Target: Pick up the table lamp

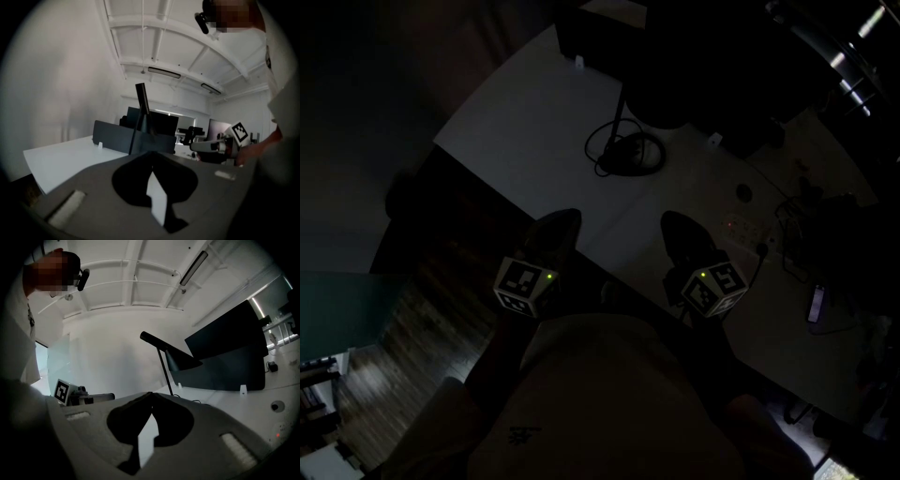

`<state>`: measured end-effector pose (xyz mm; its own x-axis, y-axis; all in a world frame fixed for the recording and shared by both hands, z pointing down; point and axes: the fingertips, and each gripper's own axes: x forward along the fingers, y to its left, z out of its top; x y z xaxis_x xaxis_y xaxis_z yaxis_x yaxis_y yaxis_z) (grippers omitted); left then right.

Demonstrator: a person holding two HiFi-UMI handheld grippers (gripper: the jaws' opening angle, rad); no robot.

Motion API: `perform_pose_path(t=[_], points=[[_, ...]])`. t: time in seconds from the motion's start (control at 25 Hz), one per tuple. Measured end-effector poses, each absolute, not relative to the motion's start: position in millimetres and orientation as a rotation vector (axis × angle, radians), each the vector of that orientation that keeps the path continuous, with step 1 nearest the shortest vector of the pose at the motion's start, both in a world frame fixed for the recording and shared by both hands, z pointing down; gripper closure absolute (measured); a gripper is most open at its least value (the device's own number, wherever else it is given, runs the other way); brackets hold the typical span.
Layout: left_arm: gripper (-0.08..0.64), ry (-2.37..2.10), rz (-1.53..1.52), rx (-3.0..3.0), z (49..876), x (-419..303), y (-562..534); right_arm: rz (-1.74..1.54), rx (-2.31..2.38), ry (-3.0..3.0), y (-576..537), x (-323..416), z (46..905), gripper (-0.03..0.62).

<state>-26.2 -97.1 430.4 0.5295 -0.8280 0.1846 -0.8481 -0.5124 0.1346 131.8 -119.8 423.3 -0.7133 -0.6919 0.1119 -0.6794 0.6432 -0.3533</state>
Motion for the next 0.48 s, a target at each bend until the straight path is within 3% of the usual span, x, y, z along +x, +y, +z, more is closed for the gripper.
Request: perform_pose_path(t=[0.48], points=[[0.561,-1.405,0.201,2.592,425,-1,-106,-0.636,-1.120,2.753,-131,153,421,0.592]])
